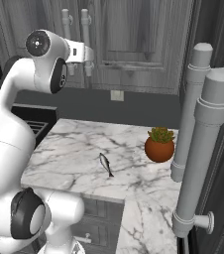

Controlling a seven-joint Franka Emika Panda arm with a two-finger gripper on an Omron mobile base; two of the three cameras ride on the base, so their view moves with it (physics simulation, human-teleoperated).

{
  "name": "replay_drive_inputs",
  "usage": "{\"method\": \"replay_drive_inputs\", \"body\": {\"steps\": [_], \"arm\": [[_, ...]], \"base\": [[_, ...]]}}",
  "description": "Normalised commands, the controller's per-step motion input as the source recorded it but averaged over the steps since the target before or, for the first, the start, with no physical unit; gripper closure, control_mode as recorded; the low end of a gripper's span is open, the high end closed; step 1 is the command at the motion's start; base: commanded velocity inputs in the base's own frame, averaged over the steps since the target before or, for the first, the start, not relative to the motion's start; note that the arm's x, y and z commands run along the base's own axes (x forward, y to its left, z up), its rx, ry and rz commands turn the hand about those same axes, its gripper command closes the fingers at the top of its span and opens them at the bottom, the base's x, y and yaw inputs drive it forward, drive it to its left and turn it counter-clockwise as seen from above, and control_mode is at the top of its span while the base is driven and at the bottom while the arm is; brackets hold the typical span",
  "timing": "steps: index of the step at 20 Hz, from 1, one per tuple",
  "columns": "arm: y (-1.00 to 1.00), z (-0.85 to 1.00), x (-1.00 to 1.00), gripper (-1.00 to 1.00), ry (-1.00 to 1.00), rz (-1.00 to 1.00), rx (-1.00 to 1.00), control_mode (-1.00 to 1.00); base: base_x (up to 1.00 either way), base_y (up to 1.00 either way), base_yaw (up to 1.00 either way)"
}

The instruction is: Retrieve the bowl from the cabinet, then place the raw meat into the bowl to avoid contamination.

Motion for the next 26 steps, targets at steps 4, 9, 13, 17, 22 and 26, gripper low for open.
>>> {"method": "replay_drive_inputs", "body": {"steps": [4, 9, 13, 17, 22, 26], "arm": [[-0.05, -0.14, 0.37, -1.00, 0.00, 0.00, 0.00, -1.00], [-0.01, -0.26, 0.40, -1.00, 0.00, 0.00, 0.00, -1.00], [-0.01, -0.20, 0.35, 1.00, 0.00, 0.00, 0.00, -1.00], [0.00, -0.03, 0.13, 1.00, 0.00, 0.00, 0.00, -1.00], [0.00, 0.00, 0.03, 1.00, 0.00, 0.00, 0.00, -1.00], [0.00, -0.02, 0.00, 1.00, 0.00, 0.00, 0.00, -1.00]], "base": [[0.00, 0.00, 0.00], [0.00, 0.00, 0.00], [0.00, 0.00, 0.00], [0.00, 0.00, 0.00], [0.00, 0.00, 0.00], [0.00, 0.00, 0.00]]}}
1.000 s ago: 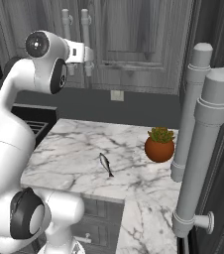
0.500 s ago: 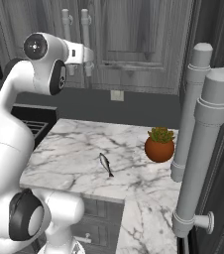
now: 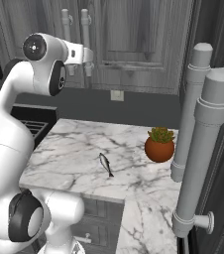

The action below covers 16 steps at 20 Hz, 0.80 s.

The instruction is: Retrieve the bowl from the cabinet, then place the raw meat into the bowl to avoid contamination.

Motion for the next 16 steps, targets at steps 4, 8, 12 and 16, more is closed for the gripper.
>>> {"method": "replay_drive_inputs", "body": {"steps": [4, 8, 12, 16], "arm": [[0.02, -0.03, -0.06, 1.00, 0.00, 0.00, 0.00, -1.00], [0.10, 0.09, -0.27, 1.00, 0.00, 0.00, 0.00, -1.00], [0.15, 0.18, -0.42, 1.00, 0.00, 0.00, 0.00, -1.00], [0.31, 0.15, -0.47, 1.00, 0.00, 0.00, -0.02, -1.00]], "base": [[0.00, 0.00, 0.00], [0.00, 0.00, 0.00], [0.00, 0.00, 0.00], [0.00, 0.00, 0.00]]}}
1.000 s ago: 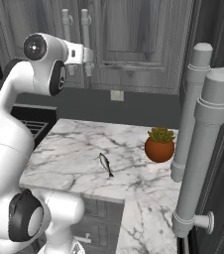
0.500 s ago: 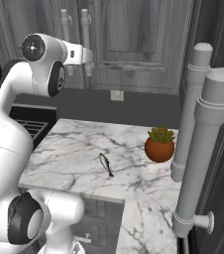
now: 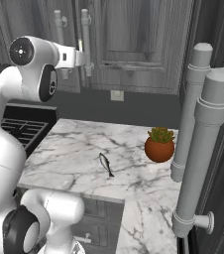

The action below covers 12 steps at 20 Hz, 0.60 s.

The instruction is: Retrieve the bowl from the cabinet, then place the raw meat into the bowl to avoid contamination.

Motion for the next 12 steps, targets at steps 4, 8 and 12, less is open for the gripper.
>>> {"method": "replay_drive_inputs", "body": {"steps": [4, 8, 12], "arm": [[0.44, 0.08, -0.56, 1.00, 0.00, 0.00, -0.05, -1.00], [0.51, 0.04, -0.59, 1.00, 0.00, 0.00, -0.07, -1.00], [0.59, 0.00, -0.62, 1.00, 0.00, 0.00, -0.09, -1.00]], "base": [[0.00, 0.00, 0.00], [0.00, 0.00, 0.00], [0.00, 0.00, 0.00]]}}
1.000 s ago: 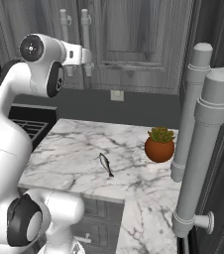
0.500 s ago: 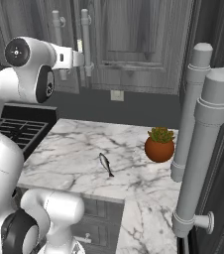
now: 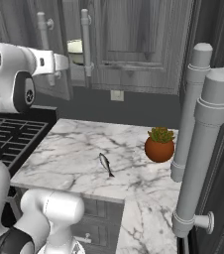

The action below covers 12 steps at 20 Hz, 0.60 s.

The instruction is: Retrieve the bowl from the cabinet, then place the raw meat into the bowl to avoid contamination.

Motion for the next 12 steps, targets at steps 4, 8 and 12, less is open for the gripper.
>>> {"method": "replay_drive_inputs", "body": {"steps": [4, 8, 12], "arm": [[0.65, 0.00, -0.62, 1.00, 0.00, 0.00, -0.10, -1.00], [0.68, 0.00, -0.61, 1.00, 0.00, 0.00, -0.10, -1.00], [0.68, 0.00, -0.59, 1.00, 0.00, -0.01, -0.10, -1.00]], "base": [[0.00, 0.00, 0.00], [0.00, 0.00, 0.00], [0.00, 0.00, 0.00]]}}
